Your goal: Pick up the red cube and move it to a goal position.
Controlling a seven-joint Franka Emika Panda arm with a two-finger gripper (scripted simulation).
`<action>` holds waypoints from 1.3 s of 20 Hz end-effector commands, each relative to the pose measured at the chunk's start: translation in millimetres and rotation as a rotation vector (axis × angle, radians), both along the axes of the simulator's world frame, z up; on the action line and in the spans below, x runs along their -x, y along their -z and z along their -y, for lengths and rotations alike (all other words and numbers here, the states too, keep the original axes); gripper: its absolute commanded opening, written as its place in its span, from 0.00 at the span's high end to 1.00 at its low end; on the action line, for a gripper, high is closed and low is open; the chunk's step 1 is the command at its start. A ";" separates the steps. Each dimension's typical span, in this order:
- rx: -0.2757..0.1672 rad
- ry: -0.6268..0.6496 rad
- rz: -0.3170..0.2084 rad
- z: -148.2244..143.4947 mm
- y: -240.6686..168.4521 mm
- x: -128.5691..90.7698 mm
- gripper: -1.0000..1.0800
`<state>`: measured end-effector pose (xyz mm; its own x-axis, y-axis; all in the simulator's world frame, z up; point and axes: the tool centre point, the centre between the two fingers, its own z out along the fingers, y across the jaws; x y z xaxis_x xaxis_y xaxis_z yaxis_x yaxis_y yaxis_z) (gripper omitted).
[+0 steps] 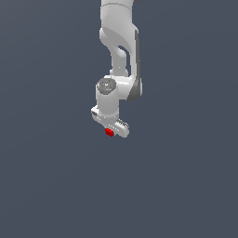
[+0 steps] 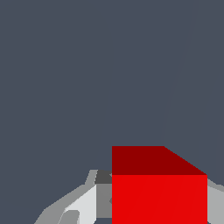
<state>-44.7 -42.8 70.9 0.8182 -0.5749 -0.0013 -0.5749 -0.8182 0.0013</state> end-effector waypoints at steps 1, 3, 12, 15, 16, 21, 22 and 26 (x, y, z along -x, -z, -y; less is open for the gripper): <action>0.000 0.000 0.001 -6.0 -20.1 -6.0 1.00; 0.001 0.000 0.001 -11.4 -38.2 -11.4 1.00; 0.002 0.001 0.001 -38.6 -128.8 -39.1 1.00; 0.003 0.001 0.001 -47.6 -158.4 -48.5 1.00; 0.003 0.001 0.001 -50.6 -168.1 -51.6 1.00; 0.002 0.001 0.002 -65.2 -215.3 -67.2 1.00; 0.002 0.001 0.002 -67.9 -223.9 -70.1 1.00; 0.002 0.000 0.002 -77.7 -255.3 -81.1 1.00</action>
